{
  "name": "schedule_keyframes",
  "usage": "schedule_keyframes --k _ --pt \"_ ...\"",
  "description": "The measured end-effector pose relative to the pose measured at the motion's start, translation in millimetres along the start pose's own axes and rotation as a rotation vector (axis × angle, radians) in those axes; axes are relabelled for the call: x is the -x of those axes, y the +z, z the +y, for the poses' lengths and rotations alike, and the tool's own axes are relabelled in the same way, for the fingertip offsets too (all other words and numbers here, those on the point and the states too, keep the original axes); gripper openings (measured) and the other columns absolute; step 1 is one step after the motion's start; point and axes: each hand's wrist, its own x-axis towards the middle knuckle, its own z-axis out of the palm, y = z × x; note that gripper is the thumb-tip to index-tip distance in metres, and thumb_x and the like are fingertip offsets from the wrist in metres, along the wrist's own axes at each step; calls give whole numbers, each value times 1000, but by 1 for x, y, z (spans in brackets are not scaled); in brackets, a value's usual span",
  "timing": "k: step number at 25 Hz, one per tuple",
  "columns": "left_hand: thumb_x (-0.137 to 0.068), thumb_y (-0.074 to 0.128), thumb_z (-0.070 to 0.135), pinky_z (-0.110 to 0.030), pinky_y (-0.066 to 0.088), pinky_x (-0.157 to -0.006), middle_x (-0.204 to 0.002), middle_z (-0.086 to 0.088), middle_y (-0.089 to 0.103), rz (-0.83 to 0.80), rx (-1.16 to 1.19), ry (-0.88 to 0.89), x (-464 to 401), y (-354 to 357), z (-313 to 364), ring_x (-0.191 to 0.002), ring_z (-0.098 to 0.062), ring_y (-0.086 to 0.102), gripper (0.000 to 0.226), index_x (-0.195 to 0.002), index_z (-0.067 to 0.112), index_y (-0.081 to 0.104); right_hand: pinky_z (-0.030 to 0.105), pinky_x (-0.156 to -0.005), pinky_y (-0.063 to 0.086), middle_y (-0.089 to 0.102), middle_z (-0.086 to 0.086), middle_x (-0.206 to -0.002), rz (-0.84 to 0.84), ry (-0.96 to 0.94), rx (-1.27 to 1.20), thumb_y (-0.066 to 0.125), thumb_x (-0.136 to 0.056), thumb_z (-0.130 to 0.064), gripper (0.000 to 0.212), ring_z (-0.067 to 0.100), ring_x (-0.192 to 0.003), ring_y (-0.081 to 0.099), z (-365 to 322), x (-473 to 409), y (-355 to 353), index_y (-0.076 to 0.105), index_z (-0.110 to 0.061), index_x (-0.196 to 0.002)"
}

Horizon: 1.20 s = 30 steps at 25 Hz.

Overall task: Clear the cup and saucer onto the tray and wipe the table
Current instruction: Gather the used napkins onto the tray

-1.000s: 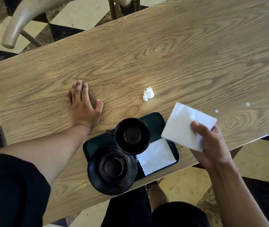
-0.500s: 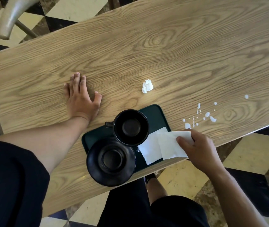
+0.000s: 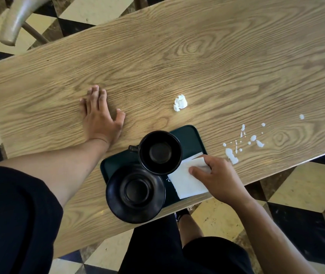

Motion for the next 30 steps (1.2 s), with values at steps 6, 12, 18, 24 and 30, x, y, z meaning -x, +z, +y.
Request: schedule_keyframes --k 6,12,18,24,30 --pt "-92 44 49 -47 2 -129 -170 -10 19 -2 -3 -2 0 1 0 -158 -21 8 78 -157 8 31 27 -47 37 61 8 -65 60 -42 150 72 -87 -40 34 10 -50 47 -2 1 3 58 -9 -79" --pt "-92 43 50 -47 2 -129 -171 -9 18 -6 -3 -5 0 1 0 -159 -20 7 78 -157 9 30 31 -77 57 77 -13 -92 278 -34 304 66 -91 -41 28 9 -86 72 -12 23 -14 72 -27 -114" --pt "-93 43 48 -48 2 -129 -171 -10 18 -15 -4 1 2 -1 2 -159 -21 8 77 -158 8 30 36 -77 55 71 -10 -99 290 7 351 63 -93 -29 19 16 -85 68 -9 20 -11 71 -23 -109" --pt "-93 43 47 -47 2 -129 -170 -11 19 -8 -14 5 1 -2 3 -159 -21 8 77 -157 8 29 33 -68 55 60 -11 -93 268 -132 321 70 -91 -20 21 11 -77 61 -4 16 -2 71 -21 -111" --pt "-92 44 47 -48 2 -129 -170 -11 19 -1 1 4 1 -1 3 -159 -21 8 76 -156 8 31 32 -68 56 64 -11 -100 171 -144 305 68 -92 -20 18 8 -75 66 0 12 16 71 -22 -109"
